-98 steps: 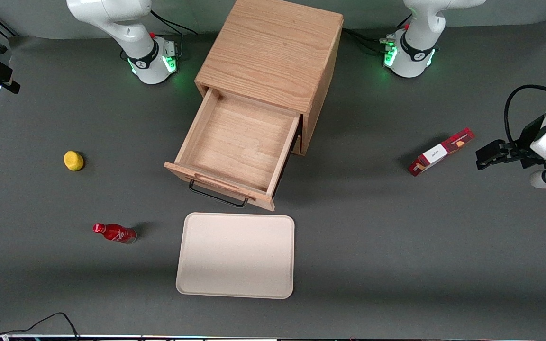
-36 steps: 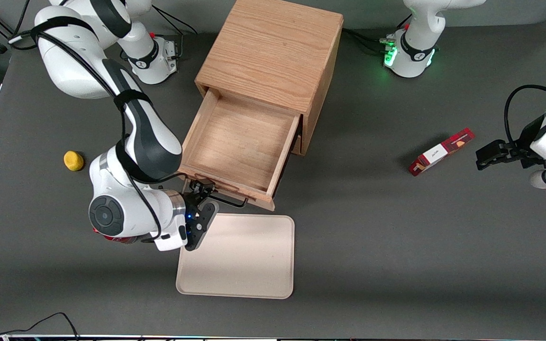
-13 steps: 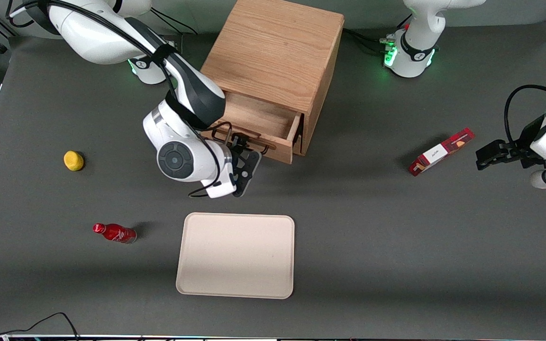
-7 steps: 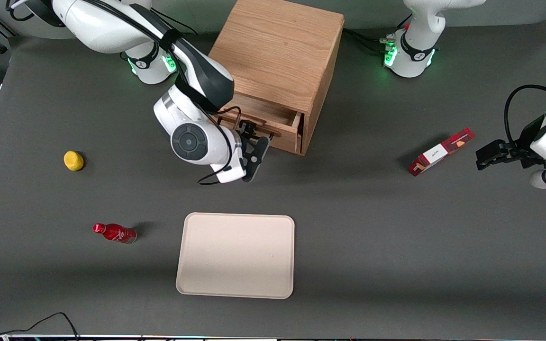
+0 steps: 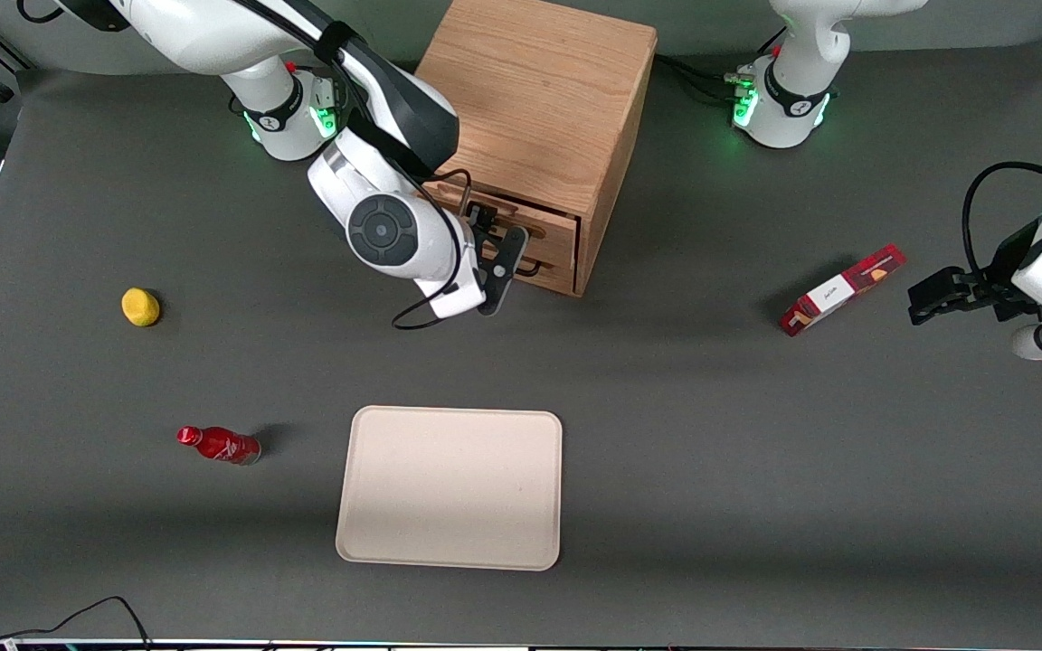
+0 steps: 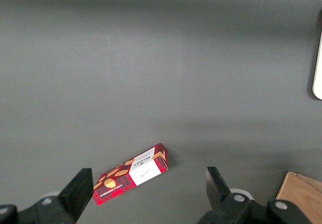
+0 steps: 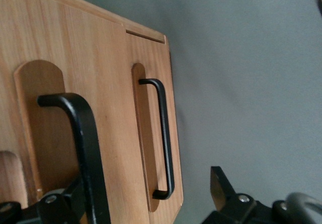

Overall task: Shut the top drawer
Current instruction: 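Push the drawer front with the right gripper into the cabinet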

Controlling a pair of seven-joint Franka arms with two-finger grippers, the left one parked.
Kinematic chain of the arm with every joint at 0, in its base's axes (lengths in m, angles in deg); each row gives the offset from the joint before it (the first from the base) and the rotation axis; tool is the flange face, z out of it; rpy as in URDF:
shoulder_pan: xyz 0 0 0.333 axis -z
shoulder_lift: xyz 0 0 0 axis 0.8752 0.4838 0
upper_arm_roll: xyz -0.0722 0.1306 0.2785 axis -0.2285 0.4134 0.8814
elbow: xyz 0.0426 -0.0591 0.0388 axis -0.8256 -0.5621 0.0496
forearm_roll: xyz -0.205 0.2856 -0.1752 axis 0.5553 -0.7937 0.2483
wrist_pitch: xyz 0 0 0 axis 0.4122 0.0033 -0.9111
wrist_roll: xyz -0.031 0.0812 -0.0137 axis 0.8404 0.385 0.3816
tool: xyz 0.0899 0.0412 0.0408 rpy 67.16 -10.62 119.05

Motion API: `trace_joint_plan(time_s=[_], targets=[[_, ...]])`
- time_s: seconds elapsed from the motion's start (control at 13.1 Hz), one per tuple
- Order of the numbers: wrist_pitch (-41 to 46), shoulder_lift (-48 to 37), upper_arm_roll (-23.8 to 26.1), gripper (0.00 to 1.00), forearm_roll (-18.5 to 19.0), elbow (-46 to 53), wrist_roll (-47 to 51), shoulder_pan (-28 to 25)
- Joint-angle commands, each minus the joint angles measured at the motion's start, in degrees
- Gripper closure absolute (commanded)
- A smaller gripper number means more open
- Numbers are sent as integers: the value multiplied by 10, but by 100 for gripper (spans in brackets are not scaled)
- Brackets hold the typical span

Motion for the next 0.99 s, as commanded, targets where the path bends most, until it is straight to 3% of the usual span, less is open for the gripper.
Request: trace_joint_plan(time_s=[0.0,0.38,0.53,0.76,0.92], targets=[[-16,-18,19,0,-11,-24,11,7],[-6,-33,24,0,-13,-13,12,14],[26,-61,24,0,-44,9,12,17],[42,-126,23,0,-39,29,15,17],[43,-189,16,0,-19,29,121,17]])
